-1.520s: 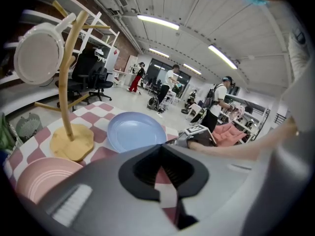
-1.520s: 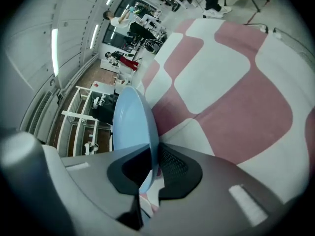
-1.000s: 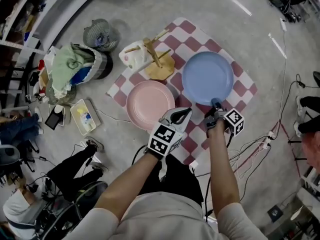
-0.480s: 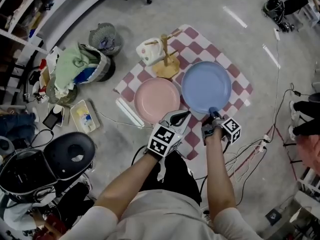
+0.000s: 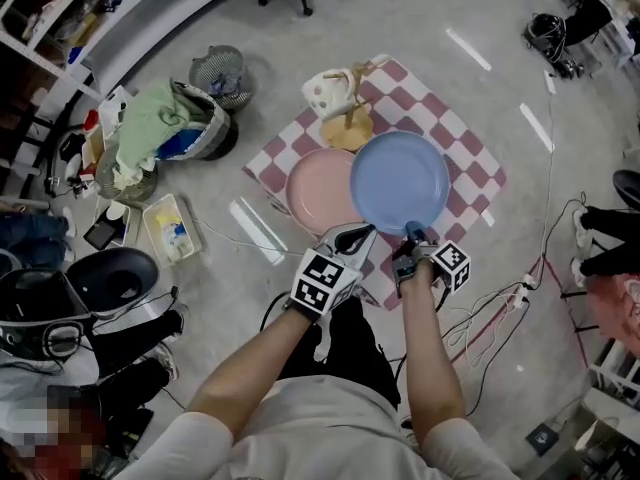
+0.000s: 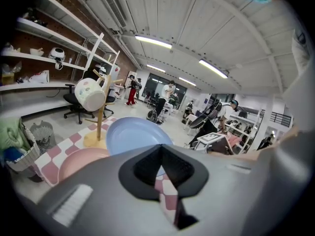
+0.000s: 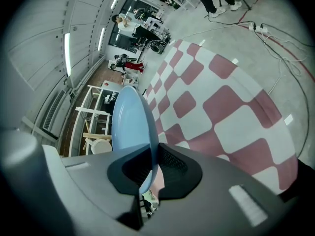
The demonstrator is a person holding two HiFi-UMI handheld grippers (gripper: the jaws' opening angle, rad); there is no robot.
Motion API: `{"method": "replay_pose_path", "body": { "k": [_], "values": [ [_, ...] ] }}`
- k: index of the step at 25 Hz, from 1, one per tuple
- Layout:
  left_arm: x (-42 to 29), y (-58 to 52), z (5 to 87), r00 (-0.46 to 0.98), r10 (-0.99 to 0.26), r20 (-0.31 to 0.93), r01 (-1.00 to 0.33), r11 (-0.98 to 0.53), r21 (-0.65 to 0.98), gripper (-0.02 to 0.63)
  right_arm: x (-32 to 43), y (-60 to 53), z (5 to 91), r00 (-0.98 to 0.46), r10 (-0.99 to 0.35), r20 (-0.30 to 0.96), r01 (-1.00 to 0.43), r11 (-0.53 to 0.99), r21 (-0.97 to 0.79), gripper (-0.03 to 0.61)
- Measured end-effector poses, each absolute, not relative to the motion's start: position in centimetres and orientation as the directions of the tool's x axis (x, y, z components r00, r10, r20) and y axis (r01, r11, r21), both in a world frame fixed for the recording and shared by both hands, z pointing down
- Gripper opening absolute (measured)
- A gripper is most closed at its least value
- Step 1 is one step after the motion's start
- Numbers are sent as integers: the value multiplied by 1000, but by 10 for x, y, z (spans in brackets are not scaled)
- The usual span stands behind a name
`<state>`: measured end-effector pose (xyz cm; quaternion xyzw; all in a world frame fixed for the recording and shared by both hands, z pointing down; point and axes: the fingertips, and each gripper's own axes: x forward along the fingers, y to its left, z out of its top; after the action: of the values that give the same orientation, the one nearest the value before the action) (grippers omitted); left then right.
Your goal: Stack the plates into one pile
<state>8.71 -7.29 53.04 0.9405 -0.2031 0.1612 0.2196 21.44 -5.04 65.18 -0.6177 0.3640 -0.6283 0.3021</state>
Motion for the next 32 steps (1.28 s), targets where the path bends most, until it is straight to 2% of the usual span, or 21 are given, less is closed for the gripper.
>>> {"method": "replay_pose_path", "body": {
  "k": [18,32],
  "values": [
    [-7,-62,552,812,-406,418,-559,-747,361,6,92,-56,682,-216,-774,595,-138,-579,-803,40],
    [-43,-77,574,767,-456,451,-627,-682,376,6,71,-83,713,-243,-722,648,-192,-619,-762,43]
  ]
}}
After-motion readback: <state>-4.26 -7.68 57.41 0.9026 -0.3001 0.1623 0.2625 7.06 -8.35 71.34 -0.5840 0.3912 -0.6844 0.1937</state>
